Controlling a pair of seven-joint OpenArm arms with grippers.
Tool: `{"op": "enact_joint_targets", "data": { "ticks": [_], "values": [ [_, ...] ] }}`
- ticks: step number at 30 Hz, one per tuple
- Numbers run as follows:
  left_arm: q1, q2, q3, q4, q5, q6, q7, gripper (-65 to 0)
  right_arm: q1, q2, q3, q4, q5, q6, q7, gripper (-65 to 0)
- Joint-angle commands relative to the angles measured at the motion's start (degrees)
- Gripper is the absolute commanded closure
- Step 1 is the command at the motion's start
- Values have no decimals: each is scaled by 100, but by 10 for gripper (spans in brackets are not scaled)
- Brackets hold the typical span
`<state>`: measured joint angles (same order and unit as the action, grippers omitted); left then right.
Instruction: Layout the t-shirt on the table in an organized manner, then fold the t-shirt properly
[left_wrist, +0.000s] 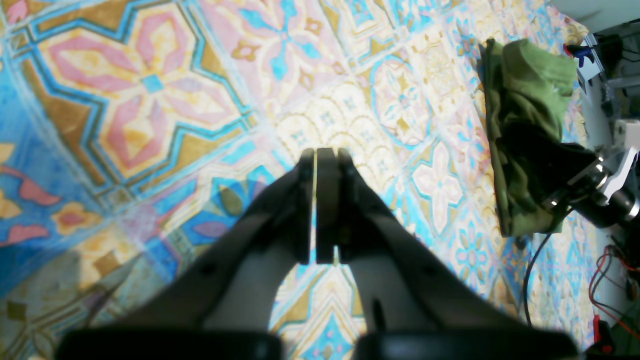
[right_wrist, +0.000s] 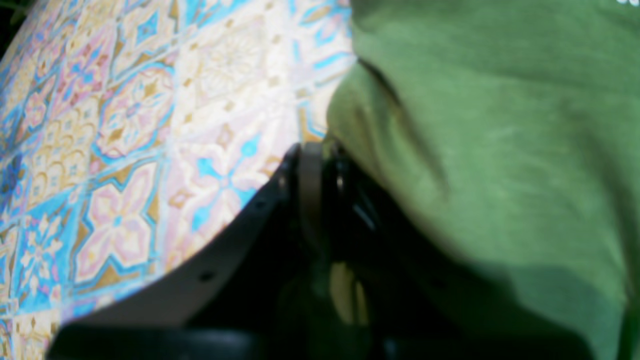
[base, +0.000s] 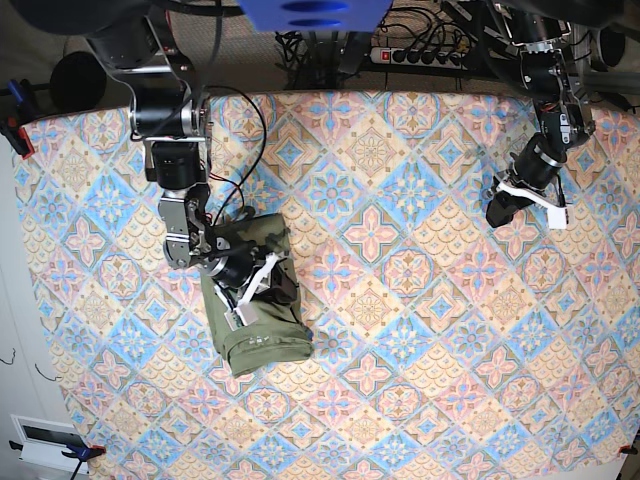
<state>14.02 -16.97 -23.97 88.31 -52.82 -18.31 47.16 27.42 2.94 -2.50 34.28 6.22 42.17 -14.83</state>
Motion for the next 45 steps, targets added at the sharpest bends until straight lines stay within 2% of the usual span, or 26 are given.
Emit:
{"op": "enact_joint_targets", "data": {
  "ticks": [1, 4, 10, 21, 24, 32, 39, 43, 45],
  "values": [
    [-44, -74, -25, 105, -120, -64, -105, 0, 58, 229, 26, 22, -213, -217, -209, -34],
    [-44, -74, -25, 105, -120, -64, -87, 0, 58, 440, 149, 22, -204, -217, -130, -34],
    [-44, -74, -25, 105, -120, -64, -87, 0, 58, 607, 844, 22, -231, -217, -60, -34],
    [-44, -74, -25, 105, -120, -64, -87, 0, 49, 642, 844, 181, -222, -217, -86, -34],
    [-44, -74, -25, 105, -120, -64, -87, 0, 23, 642, 835, 743, -213, -217, -183, -34],
    [-97, -74, -17, 114, -120, -64, -87, 0, -469, 625, 879, 2422, -204, -217, -1124, -34],
    [-105, -74, -17, 131, -120, -64, -87, 0, -1357, 607, 879, 4761, -178, -217, -2020, -34],
    [211, -109, -17, 817, -112, -64, -78, 0, -1990, 616, 923, 6079, 270, -217, -2460, -34],
    [422, -109, -17, 1309, -85, -64, -78, 0, -2395, 625, 1195, 6466, 455, -217, -2583, -34]
  ]
}}
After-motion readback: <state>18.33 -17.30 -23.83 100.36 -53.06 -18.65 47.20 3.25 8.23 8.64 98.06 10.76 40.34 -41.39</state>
